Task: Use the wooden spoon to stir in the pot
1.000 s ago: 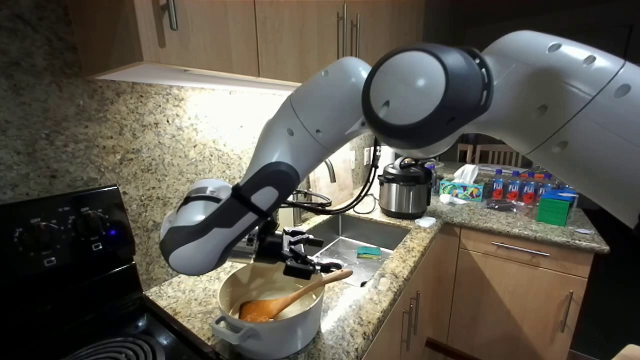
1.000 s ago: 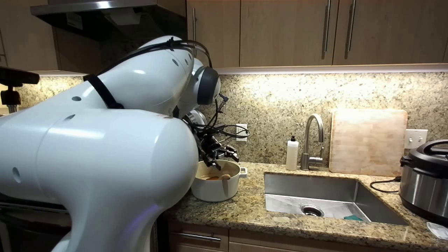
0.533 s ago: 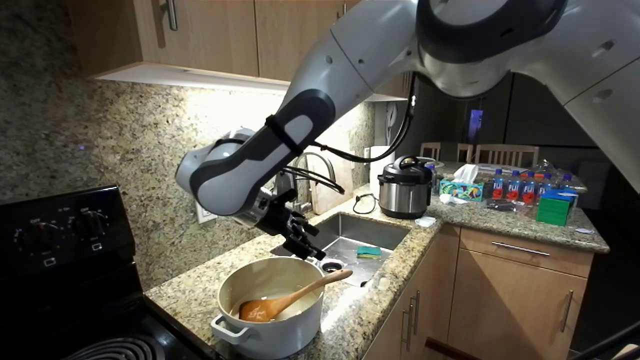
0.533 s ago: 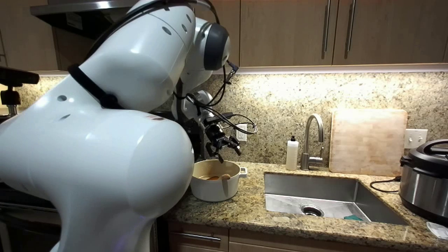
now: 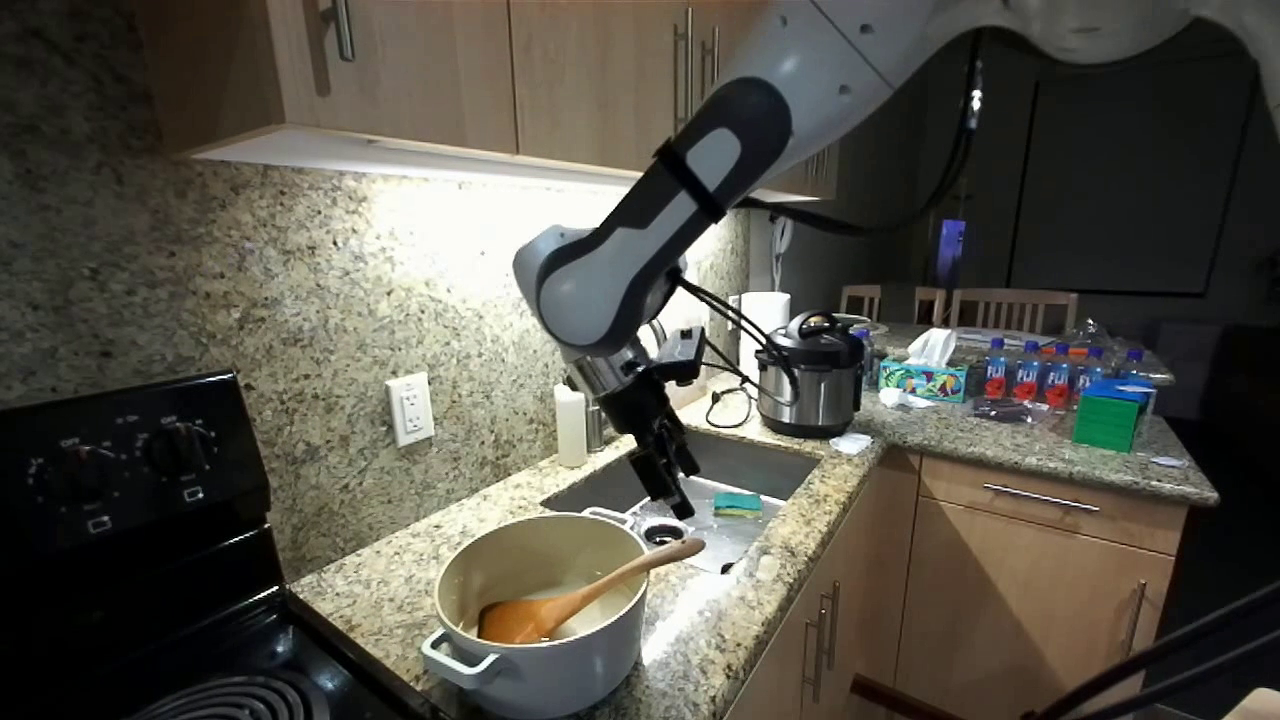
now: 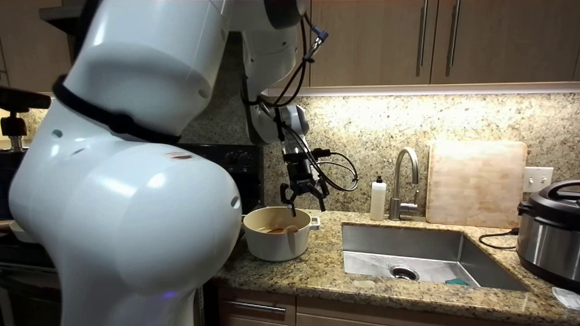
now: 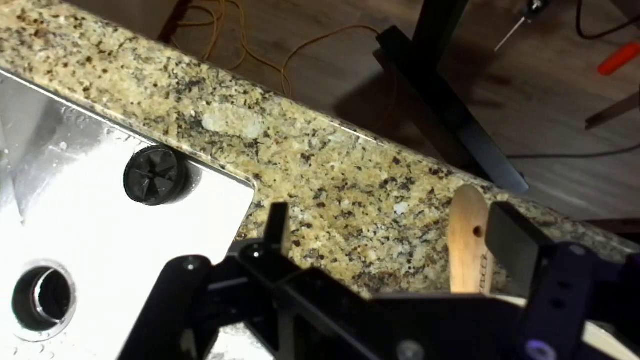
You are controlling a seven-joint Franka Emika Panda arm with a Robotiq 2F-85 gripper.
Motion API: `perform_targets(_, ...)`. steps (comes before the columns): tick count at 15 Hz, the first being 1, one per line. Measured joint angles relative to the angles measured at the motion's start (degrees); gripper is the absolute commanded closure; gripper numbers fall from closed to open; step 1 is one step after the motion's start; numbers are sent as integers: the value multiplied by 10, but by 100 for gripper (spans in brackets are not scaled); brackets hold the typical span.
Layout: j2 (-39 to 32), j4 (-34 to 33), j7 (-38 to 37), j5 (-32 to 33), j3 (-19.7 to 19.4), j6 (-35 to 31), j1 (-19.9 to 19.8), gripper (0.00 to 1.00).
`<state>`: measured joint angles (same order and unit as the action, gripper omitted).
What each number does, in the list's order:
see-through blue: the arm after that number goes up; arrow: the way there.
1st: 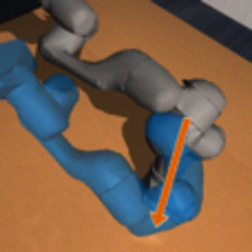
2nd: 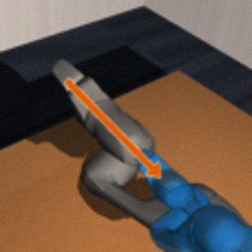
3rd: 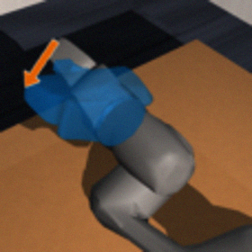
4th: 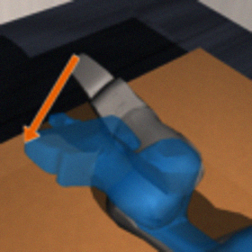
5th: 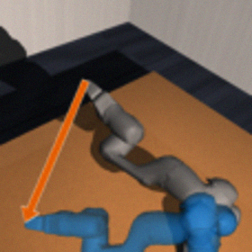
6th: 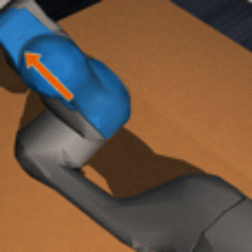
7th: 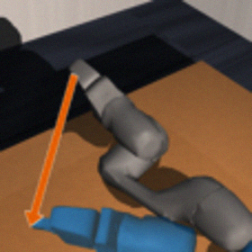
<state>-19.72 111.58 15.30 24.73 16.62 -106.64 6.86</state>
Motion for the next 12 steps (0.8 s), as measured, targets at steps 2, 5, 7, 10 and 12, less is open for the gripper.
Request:
perform_targets(2, 50, 59, 2, -42, -20, -67, -19, 0)
perform_targets(5, 130, 149, 35, -108, -55, -159, -45, 0)
perform_targets(7, 186, 205, 70, -140, -82, -191, -57, 0)
perform_targets(10, 272, 269, 115, -156, -127, -193, -63, 0)
perform_targets(12, 305, 290, 122, -156, -135, -192, -64, 0)
